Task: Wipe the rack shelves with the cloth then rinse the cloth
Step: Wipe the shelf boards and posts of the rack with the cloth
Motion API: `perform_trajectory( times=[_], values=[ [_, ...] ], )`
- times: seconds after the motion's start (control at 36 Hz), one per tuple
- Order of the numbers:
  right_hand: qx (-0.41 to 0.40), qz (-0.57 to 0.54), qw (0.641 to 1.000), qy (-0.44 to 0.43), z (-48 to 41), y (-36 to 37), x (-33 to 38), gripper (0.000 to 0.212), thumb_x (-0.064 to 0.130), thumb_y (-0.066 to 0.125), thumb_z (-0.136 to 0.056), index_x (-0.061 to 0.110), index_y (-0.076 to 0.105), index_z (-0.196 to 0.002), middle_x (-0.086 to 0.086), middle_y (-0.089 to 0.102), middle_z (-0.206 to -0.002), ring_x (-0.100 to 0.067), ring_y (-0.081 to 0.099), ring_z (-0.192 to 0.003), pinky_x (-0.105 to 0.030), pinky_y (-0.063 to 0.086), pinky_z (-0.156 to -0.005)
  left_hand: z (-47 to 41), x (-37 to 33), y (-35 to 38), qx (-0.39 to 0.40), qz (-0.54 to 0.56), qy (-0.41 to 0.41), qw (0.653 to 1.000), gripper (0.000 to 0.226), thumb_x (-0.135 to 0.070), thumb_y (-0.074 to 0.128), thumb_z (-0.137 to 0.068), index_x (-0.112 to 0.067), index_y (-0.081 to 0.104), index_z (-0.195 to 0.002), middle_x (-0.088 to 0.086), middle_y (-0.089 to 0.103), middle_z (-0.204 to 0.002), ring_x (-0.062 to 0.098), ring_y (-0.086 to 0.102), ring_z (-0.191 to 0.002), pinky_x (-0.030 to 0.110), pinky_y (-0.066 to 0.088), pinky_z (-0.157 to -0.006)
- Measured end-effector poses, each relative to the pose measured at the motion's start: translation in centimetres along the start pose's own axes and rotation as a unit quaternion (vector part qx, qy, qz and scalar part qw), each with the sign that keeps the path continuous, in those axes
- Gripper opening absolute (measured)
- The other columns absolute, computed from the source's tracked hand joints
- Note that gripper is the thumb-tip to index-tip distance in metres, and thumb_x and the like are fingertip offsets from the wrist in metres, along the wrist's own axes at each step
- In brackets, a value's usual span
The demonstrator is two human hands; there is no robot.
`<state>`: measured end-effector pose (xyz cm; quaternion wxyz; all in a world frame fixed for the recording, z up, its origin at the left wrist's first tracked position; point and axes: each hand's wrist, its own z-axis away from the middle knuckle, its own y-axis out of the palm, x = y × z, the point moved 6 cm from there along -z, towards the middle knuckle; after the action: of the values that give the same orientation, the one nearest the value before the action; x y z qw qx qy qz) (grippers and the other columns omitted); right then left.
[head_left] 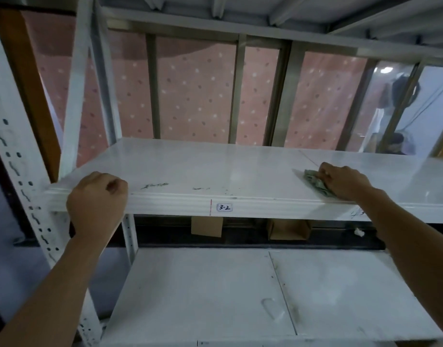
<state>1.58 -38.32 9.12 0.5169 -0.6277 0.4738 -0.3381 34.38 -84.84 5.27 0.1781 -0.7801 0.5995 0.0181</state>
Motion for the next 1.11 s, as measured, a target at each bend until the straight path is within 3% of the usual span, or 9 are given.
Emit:
perform_trajectory(
  times=[0.25,0.42,0.81,0.94,1.11],
  values=[
    [-0.006,0.029,0.999,0.025,2.6,-0.4,1.9,0.025,0.04,0.031,-0.104,0.019,0.043,-0.111,-0.006,0.053,-0.081,-0.025,0.055,-0.071,-0.036,0.044,-0.065,1.0,-0.2,0.3,0.024,-0.031,0.003,0.999,0.021,-0.009,0.054,-0.083,-0.003,0.061,-0.064,0.014,0.057,-0.065,0.035,0.053,-0.062,0.032,0.034,-0.052],
    [-0.02,0.043,0.999,0.023,4.1,-1.1,5.8,0.024,0.038,0.031,-0.103,0.016,0.041,-0.106,-0.011,0.057,-0.09,-0.03,0.058,-0.079,-0.041,0.049,-0.072,1.1,-0.4,-0.1,0.035,-0.007,0.02,0.999,0.021,-0.01,0.056,-0.085,-0.002,0.063,-0.067,0.015,0.061,-0.068,0.035,0.059,-0.068,0.039,0.045,-0.051],
    [-0.07,0.026,0.997,0.004,6.0,-2.4,18.9,0.023,0.038,0.034,-0.102,0.015,0.04,-0.101,-0.008,0.056,-0.083,-0.03,0.055,-0.075,-0.038,0.042,-0.067,0.4,0.8,-0.8,0.093,0.115,0.073,0.986,0.02,-0.009,0.059,-0.084,-0.004,0.074,-0.072,0.005,0.067,-0.07,0.024,0.064,-0.067,0.031,0.052,-0.049],
    [-0.076,0.008,0.997,-0.008,6.6,-3.0,25.3,0.023,0.035,0.032,-0.102,0.014,0.041,-0.106,-0.009,0.06,-0.086,-0.03,0.054,-0.076,-0.036,0.04,-0.067,0.2,2.3,-1.1,0.143,0.181,0.063,0.971,0.018,-0.01,0.062,-0.085,-0.004,0.079,-0.083,0.004,0.073,-0.08,0.023,0.068,-0.074,0.037,0.06,-0.06],
    [-0.097,-0.015,0.995,-0.032,7.4,-3.6,33.7,0.021,0.029,0.035,-0.101,0.012,0.045,-0.11,-0.007,0.061,-0.089,-0.028,0.052,-0.075,-0.035,0.037,-0.066,0.6,4.1,-1.3,0.169,0.232,0.109,0.952,0.018,-0.006,0.065,-0.088,-0.004,0.08,-0.098,0.003,0.076,-0.096,0.02,0.071,-0.088,0.038,0.064,-0.076]
  ],
)
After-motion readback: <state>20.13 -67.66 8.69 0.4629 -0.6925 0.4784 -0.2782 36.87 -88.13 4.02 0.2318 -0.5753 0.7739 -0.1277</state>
